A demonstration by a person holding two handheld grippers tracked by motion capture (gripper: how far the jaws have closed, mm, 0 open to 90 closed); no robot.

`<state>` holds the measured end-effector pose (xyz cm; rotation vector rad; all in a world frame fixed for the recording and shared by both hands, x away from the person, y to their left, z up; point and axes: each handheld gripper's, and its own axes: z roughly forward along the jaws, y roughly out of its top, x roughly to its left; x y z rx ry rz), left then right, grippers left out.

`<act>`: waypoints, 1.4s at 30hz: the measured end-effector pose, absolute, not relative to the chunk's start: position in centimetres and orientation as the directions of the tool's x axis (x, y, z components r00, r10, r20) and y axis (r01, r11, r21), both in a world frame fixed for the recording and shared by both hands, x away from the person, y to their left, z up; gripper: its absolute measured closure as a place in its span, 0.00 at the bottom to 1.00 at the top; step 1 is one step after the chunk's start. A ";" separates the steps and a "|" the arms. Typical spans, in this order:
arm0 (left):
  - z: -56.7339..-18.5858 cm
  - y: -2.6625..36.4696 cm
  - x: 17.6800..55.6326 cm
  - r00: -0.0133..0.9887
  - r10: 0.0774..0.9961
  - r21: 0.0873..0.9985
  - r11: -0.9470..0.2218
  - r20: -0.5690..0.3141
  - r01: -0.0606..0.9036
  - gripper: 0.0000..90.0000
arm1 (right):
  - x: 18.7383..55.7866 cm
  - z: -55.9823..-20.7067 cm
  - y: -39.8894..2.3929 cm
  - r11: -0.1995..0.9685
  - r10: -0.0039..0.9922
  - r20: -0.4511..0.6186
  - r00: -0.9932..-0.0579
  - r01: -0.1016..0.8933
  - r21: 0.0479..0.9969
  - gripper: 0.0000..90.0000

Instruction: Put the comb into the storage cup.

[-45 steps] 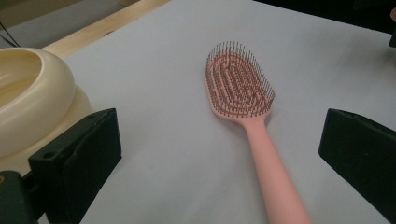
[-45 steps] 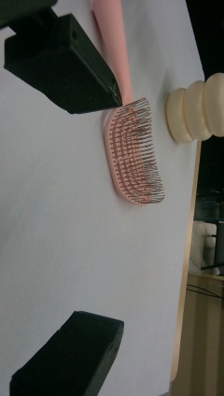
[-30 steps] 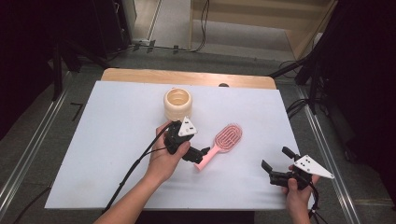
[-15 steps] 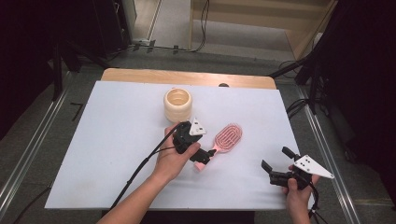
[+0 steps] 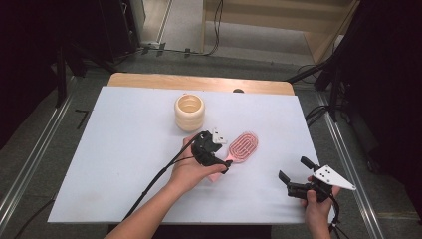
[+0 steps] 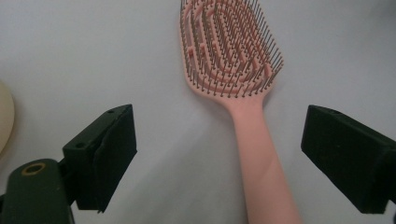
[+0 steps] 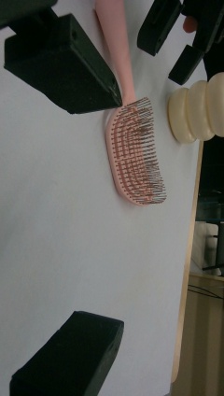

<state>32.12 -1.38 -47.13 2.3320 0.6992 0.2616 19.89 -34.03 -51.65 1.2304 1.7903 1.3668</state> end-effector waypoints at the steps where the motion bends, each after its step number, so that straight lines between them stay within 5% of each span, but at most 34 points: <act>1: -47.3 -1.6 32.2 0.831 0.557 0.655 -0.626 -0.006 0.424 0.15 | 19.9 -51.7 -34.0 0.055 0.904 0.091 -0.417 0.325 0.944 0.00; 35: -48.9 -4.4 32.6 0.820 0.569 0.519 -0.683 -0.062 0.514 0.58 | 20.0 -51.7 -34.0 0.055 0.906 0.090 -0.414 0.326 0.944 0.00; 42: -49.2 -5.1 32.6 0.801 0.596 0.519 -0.666 -0.061 0.536 0.59 | 20.0 -51.7 -34.0 0.055 0.906 0.091 -0.414 0.326 0.944 0.00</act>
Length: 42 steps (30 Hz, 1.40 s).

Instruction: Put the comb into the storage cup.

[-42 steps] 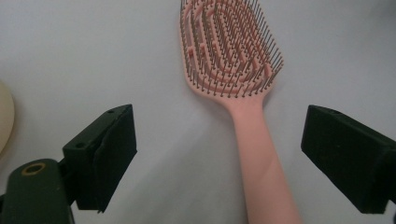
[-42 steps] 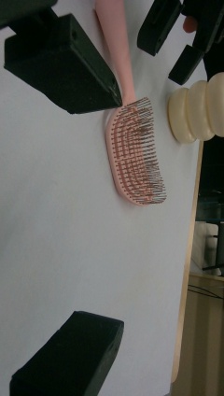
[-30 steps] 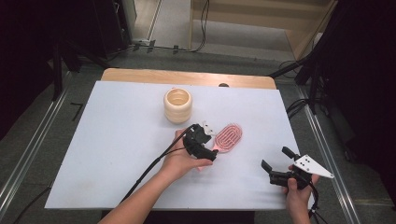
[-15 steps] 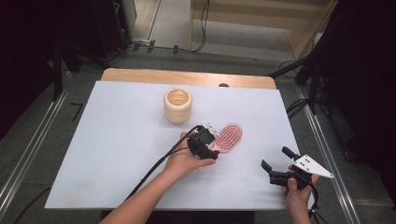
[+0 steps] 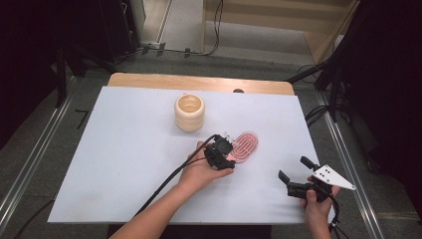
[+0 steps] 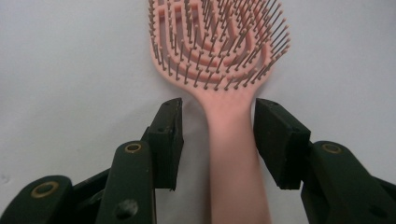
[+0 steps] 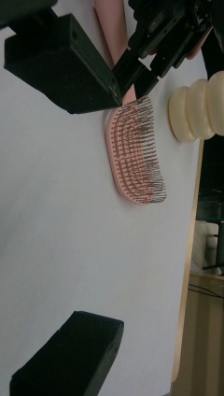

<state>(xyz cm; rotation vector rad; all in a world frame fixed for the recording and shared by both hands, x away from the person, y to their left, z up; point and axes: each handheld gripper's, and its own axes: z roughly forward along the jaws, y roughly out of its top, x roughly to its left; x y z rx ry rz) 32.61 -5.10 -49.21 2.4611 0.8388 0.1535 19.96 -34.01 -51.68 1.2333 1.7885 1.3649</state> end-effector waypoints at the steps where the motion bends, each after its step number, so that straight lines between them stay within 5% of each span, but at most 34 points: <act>1: -49.2 -5.2 32.6 0.800 0.598 0.517 -0.669 -0.052 0.534 0.60 | 20.0 -51.7 -34.0 0.055 0.906 0.091 -0.413 0.327 0.944 0.00; 6: -49.3 -5.7 32.0 0.795 0.607 0.512 -0.689 0.021 0.513 0.64 | 20.0 -51.7 -34.0 0.054 0.906 0.091 -0.413 0.327 0.944 0.00; 17: -49.2 -5.8 32.1 0.780 0.626 0.505 -0.672 -0.004 0.542 0.77 | 20.0 -51.7 -33.9 0.056 0.908 0.090 -0.410 0.330 0.942 0.00; 42: -49.0 -4.6 32.6 0.797 0.600 0.552 -0.643 -0.070 0.532 0.78 | 20.0 -51.7 -34.0 0.054 0.908 0.090 -0.409 0.329 0.943 0.00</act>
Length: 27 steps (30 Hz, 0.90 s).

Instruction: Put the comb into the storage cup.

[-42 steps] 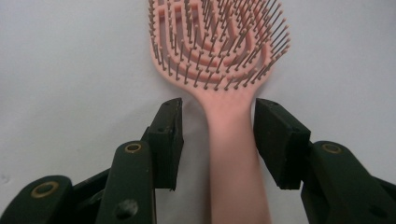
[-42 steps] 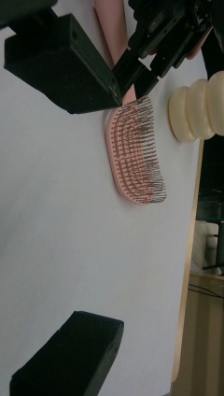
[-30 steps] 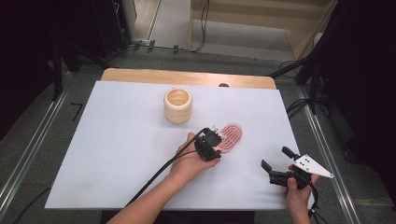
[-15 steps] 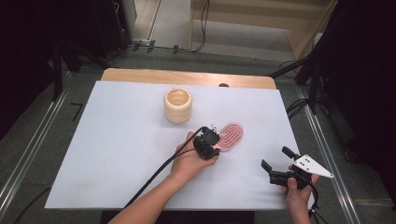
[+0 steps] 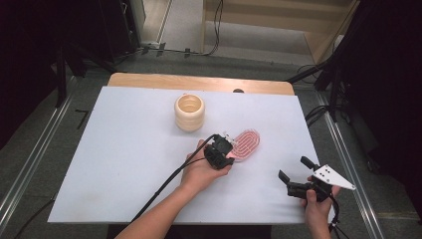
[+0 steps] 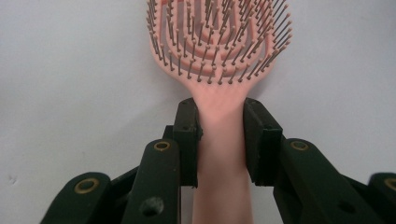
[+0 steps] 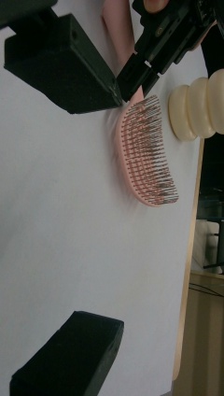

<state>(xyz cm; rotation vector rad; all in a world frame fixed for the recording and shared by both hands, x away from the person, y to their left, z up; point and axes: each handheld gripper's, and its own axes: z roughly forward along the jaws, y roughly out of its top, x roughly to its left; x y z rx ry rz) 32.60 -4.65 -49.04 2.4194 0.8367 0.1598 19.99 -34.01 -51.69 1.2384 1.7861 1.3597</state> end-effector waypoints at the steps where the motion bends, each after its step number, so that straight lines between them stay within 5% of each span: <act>1: -49.1 -4.5 32.6 0.795 0.600 0.557 -0.634 -0.083 0.537 0.78 | 20.0 -51.7 -34.0 0.055 0.908 0.089 -0.410 0.329 0.943 0.00; 27: -48.1 -2.0 31.9 0.789 0.609 0.654 -0.565 -0.079 0.502 0.78 | 19.5 -51.2 -33.5 0.090 0.913 0.051 -0.406 0.321 0.943 0.00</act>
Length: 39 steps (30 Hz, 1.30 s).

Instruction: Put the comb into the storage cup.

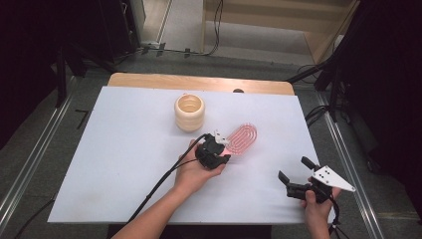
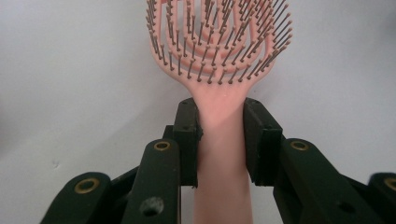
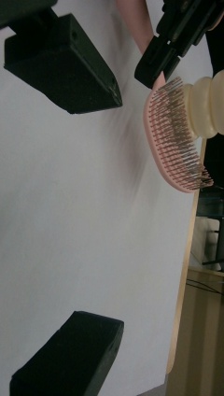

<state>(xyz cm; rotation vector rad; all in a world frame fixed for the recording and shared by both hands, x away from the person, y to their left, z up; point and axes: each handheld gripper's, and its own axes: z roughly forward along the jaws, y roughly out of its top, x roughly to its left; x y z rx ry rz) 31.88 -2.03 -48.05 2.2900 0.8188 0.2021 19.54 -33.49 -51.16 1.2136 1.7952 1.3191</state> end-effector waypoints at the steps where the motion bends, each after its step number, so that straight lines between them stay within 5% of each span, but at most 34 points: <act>1: -48.0 -1.9 31.9 0.788 0.610 0.660 -0.559 -0.083 0.503 0.78 | 19.6 -51.1 -33.4 0.095 0.912 0.047 -0.408 0.321 0.942 0.00; 39: -44.9 3.2 30.3 0.773 0.631 0.818 -0.410 -0.064 0.403 0.78 | 23.9 -45.1 -26.2 -0.015 0.816 0.206 -0.541 0.335 0.942 0.00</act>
